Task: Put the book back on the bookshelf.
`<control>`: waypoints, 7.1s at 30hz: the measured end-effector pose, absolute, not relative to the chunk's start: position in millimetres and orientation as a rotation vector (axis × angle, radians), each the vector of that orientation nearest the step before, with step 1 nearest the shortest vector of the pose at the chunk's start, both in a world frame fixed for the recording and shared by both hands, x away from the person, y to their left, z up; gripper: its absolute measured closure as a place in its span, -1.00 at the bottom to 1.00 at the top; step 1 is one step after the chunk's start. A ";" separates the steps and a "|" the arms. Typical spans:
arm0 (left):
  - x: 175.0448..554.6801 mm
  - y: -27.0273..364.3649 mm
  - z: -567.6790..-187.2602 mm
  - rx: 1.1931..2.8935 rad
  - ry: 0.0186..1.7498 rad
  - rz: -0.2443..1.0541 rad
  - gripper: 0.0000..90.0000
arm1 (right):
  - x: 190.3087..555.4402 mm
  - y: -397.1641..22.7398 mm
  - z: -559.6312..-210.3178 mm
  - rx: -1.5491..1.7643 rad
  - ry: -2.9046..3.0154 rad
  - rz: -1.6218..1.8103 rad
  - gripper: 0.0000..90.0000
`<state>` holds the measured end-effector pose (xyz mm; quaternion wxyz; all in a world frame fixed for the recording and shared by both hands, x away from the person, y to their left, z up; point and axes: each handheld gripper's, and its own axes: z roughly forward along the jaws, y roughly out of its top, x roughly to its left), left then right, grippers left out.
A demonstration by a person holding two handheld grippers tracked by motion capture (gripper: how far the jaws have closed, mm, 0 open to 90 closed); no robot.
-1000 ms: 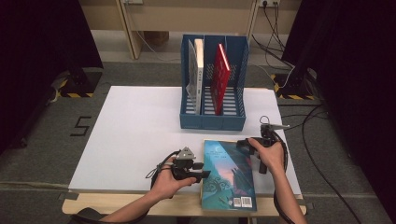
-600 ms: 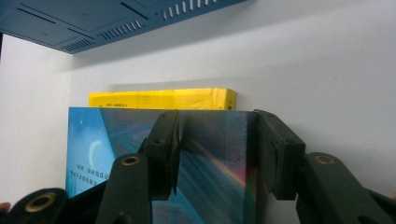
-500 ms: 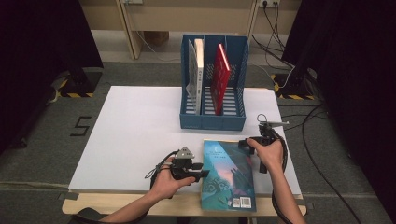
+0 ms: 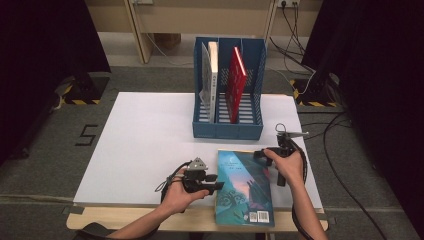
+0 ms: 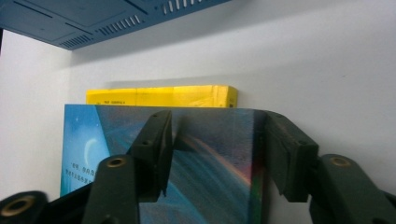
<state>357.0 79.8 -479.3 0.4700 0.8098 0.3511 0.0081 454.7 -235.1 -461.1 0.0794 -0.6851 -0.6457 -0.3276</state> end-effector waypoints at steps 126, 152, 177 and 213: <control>375.7 114.9 -490.1 1.983 1.071 0.032 0.93 | 437.6 -201.9 -416.9 -1.730 -1.912 -1.046 0.47; 375.9 117.0 -490.4 1.980 1.058 0.062 0.80 | 437.6 -195.0 -423.5 -1.702 -1.875 -1.011 0.66; 379.4 135.8 -484.6 1.877 1.064 0.207 0.24 | 432.2 -208.9 -376.5 -1.718 -1.838 -1.228 0.67; 380.6 140.1 -483.3 1.843 1.039 0.242 0.19 | 430.1 -222.6 -333.9 -1.792 -1.894 -1.456 0.66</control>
